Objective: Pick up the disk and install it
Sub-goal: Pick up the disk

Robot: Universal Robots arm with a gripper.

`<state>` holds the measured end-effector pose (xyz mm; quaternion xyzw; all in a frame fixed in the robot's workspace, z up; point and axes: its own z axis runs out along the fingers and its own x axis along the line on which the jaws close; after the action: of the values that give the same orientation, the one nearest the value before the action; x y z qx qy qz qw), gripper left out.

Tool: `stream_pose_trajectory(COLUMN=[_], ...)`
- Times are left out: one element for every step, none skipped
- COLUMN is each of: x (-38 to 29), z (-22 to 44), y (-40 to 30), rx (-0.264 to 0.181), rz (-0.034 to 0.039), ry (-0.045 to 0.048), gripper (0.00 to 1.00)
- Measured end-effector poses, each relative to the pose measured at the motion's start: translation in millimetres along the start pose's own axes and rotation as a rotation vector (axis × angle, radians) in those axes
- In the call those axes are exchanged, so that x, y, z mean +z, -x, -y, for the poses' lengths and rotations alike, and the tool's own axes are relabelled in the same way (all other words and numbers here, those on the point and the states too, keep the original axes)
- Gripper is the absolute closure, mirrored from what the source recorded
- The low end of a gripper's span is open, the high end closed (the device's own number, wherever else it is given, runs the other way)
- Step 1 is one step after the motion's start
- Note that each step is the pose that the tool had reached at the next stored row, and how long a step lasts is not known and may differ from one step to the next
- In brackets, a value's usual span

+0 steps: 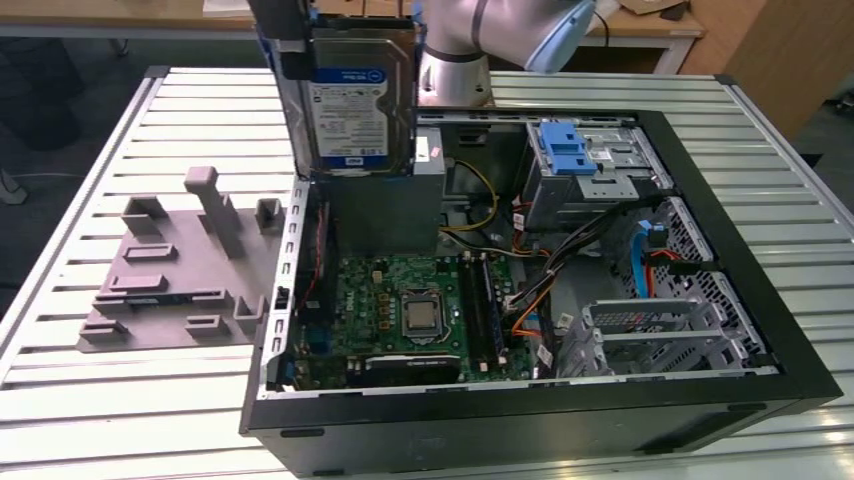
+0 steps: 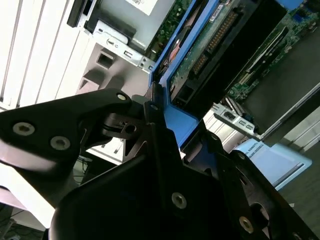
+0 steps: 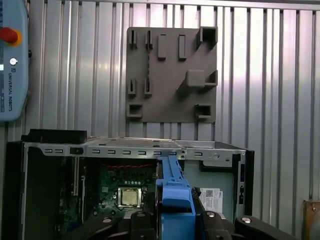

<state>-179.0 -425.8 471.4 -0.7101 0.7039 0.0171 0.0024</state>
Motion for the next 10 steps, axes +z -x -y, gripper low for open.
stream_pose_trajectory(x=[0.0,-0.1,-0.1,-0.2,-0.2,-0.3,-0.3,-0.3,-0.4,-0.3], z=[4.3,8.7,13.1,17.9,22.5,26.9,31.2,35.4,39.6,43.6], y=[-0.3,-0.7,-1.0,-1.4,-1.7,-2.0,-2.3,-2.6,-3.0,-3.4], rx=[0.000,0.000,0.000,0.000,0.000,0.000,0.000,0.000,0.000,0.000], rz=[0.0000,0.0000,0.0000,0.0000,0.0000,0.0000,0.0000,0.0001,0.0000,0.0001], ry=[0.0006,0.0012,0.0018,0.0025,0.0032,0.0038,0.0045,0.0051,0.0057,0.0062], gripper=[0.64,0.64,0.64,0.64,0.64,0.64,0.64,0.64,0.64,0.64])
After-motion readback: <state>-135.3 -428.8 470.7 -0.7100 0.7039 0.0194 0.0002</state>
